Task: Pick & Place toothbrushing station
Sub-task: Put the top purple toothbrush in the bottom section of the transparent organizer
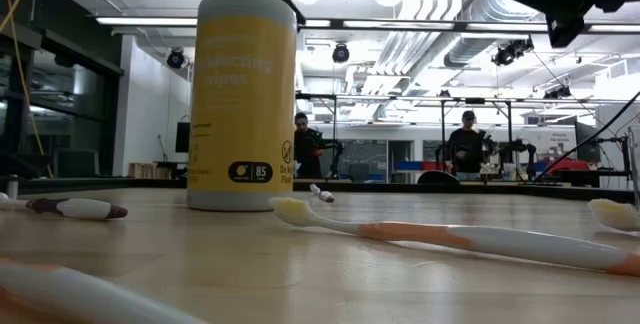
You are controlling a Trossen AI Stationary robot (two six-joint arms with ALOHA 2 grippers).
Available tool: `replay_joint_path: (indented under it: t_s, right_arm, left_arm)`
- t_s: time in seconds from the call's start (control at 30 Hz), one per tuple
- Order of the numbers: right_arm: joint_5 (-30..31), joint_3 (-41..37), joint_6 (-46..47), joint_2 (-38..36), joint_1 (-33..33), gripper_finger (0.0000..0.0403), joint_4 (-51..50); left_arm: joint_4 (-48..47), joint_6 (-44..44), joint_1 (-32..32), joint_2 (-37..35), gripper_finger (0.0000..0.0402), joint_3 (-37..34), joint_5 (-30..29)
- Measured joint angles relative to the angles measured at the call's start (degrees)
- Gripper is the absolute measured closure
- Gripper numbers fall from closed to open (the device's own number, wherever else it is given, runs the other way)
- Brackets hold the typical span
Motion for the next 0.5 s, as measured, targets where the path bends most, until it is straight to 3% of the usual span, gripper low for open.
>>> replay_joint_path:
  t_s: [0.1,0.23,0.5]
  right_arm:
    - [0.03,0.0,2.05,0.0,-0.01,0.0298,-1.36]
    - [-0.15,0.2,1.36,0.0,-1.4,0.0298,-0.98]
    - [-2.14,2.15,-1.45,0.0,-6.45,0.0298,-1.81]
  left_arm:
    - [-2.26,-2.43,2.27,-0.25,0.031,0.53,1.63]
    - [-8.03,-8.81,6.44,0.36,0.031,1.14,10.61]
    - [-9.12,-12.46,4.96,3.88,0.031,2.83,9.21]
